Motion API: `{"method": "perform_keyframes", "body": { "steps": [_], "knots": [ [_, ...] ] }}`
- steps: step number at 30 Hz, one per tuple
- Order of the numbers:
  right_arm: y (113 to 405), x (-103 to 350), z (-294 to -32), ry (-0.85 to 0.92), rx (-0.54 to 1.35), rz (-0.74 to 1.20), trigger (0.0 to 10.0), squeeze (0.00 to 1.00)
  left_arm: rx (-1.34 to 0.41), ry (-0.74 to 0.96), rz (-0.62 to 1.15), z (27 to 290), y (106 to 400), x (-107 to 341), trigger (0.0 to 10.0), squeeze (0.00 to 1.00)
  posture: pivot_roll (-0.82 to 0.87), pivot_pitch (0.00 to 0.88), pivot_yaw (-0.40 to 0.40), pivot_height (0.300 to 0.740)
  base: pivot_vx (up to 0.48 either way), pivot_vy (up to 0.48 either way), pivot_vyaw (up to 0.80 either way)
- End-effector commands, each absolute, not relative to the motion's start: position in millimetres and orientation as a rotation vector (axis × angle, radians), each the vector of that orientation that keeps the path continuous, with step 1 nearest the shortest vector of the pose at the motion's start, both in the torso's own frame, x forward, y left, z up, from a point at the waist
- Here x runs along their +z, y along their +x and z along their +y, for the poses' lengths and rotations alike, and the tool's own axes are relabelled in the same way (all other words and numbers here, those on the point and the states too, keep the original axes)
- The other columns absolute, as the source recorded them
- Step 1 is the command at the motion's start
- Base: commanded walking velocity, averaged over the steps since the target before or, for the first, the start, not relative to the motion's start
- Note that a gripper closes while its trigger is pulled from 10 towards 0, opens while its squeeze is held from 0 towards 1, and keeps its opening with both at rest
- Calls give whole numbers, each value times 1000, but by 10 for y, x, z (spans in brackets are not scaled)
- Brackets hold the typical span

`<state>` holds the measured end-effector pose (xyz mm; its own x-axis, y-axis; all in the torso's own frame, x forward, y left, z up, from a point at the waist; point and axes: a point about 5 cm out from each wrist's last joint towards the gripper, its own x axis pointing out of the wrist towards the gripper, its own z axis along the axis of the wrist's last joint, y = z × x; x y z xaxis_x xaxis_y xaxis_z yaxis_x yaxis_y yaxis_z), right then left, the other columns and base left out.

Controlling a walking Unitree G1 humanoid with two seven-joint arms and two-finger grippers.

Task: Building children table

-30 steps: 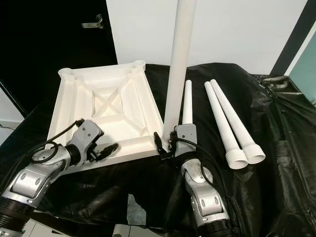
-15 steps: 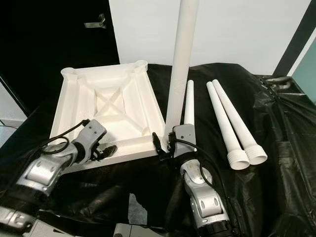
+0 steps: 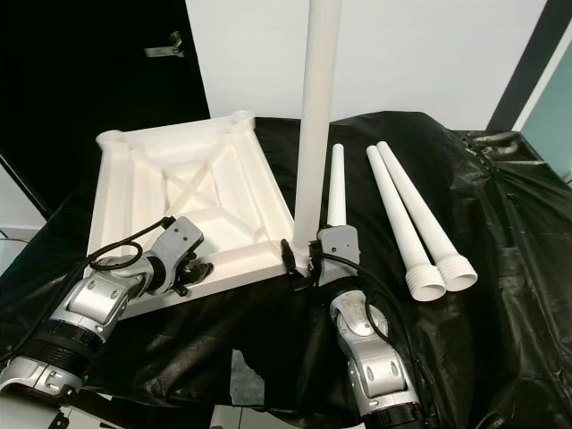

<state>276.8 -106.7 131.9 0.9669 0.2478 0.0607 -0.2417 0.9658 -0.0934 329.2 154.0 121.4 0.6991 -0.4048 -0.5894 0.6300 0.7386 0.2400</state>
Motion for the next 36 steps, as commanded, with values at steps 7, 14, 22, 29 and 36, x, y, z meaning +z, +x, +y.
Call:
{"method": "perform_keyframes", "body": {
  "steps": [7, 14, 22, 29, 36],
  "knots": [
    [2781, 1326, -1074, -82, 240, -69, 10000, 0, -193, 386, 476, 1805, 3304, 1315, 0, 0, 59, 0, 35, 740, 0, 0, 0],
    [2813, 1328, -1099, -92, 237, -68, 10000, 0, -234, 389, 440, 1509, 3207, 1298, 2235, 0, 69, 0, 24, 740, 0, 0, 0],
    [2854, 1321, -1121, -112, 230, -60, 10000, 0, -400, 370, 385, 1099, 3135, 1308, 10000, 306, 69, 0, 23, 740, 0, 0, 0],
    [2855, 1308, -1134, -114, 209, -54, 10000, 0, -441, 281, 314, 1018, 3157, 1434, 10000, 1000, 66, 0, 31, 740, 0, 0, 0],
    [2870, 1273, -1156, -110, 172, -23, 10000, 0, -590, 161, 155, 1035, 3121, 1800, 10000, 0, 74, 0, 32, 740, 0, 0, 0]
  ]
}}
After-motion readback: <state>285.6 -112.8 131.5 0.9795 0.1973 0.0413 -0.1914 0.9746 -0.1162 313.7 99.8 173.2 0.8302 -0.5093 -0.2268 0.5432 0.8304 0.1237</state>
